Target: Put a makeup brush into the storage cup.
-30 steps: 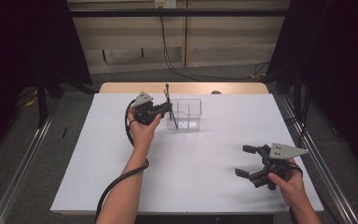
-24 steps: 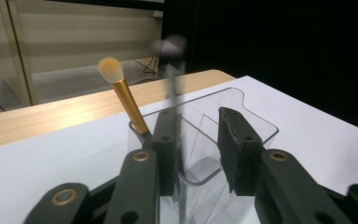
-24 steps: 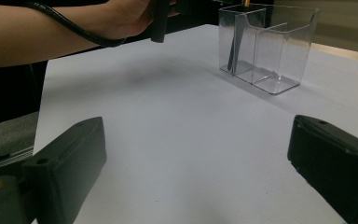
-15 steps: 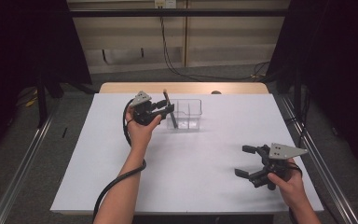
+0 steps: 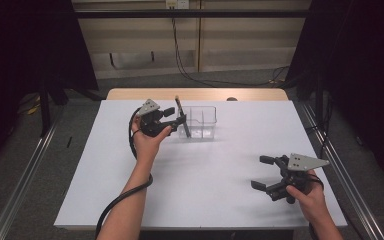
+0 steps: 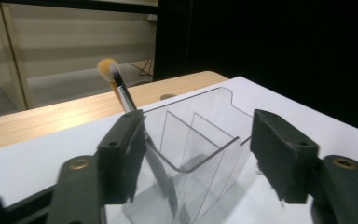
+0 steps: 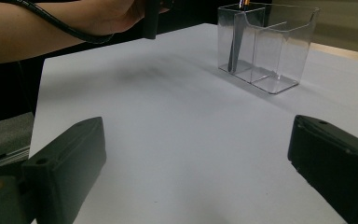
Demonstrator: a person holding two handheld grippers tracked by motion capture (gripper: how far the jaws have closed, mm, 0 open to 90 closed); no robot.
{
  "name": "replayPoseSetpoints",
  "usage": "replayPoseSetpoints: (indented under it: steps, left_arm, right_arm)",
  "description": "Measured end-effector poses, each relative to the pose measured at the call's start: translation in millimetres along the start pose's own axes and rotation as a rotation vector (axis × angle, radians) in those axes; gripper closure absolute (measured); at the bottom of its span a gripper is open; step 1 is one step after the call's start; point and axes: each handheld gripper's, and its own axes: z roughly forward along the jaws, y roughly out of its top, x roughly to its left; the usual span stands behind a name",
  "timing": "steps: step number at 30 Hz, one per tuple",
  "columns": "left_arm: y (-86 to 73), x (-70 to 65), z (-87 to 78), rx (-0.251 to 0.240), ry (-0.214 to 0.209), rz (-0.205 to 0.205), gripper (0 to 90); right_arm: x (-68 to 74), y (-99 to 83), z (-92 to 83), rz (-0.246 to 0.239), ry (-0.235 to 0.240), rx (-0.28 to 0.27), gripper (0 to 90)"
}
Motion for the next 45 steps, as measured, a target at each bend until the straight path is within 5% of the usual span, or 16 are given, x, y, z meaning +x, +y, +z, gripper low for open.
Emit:
replayPoseSetpoints:
  steps: [19, 45]
  left_arm:
    - [0.8, -11.4, -14.6, -0.024, -0.054, 0.005, 7.6]
    - [-12.3, -19.6, -37.2, -0.018, -0.117, 0.037, 0.0]
  right_arm:
    - [2.5, 1.8, -0.1, -0.007, -0.027, -0.007, 3.5]
    - [5.5, 1.2, 3.9, 0.000, -0.062, -0.018, 3.3]
